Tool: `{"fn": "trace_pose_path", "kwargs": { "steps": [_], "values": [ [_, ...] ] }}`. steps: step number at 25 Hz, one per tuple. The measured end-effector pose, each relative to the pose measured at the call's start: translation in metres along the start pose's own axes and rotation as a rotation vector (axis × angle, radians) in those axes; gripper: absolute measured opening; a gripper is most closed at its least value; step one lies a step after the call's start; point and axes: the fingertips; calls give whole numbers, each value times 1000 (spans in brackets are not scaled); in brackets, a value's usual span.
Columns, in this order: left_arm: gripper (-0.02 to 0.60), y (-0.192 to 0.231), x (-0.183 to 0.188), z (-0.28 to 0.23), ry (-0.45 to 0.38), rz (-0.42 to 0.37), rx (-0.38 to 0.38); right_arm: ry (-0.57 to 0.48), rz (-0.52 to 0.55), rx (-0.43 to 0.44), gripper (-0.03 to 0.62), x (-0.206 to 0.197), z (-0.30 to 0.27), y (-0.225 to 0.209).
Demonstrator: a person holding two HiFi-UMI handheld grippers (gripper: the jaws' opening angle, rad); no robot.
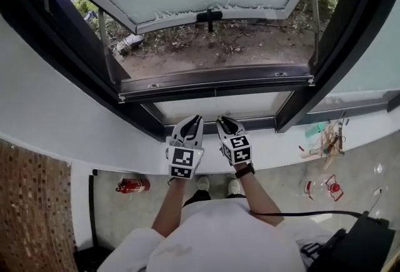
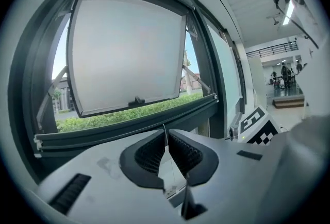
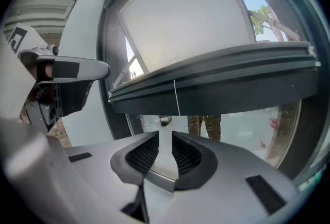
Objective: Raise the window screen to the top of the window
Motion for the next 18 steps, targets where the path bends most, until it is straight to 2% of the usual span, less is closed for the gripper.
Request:
{"fn": "trace_pose_path", "kwargs": {
  "steps": [5,9,13,18],
  "values": [
    [3,12,-1,-35,11,-61,-64,27,59,-40,114,8,-31,-21],
    [8,21,-5,-47,16,-134,-85,9,56,-66,114,16,-50,-29],
    [20,34,-11,-59,42,-282,-96,-15,58,-72,114,17,-68,-40],
    [52,43,-18,-74,125,-503,-131,-25,30,-40,112,14,-84,-38]
  ]
}}
Point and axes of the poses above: the fingertips, and each gripper's own axes: z backward along the fingers, y to its left, x out of its top, and after that the axes turned 9 degrees about -y, right-handed
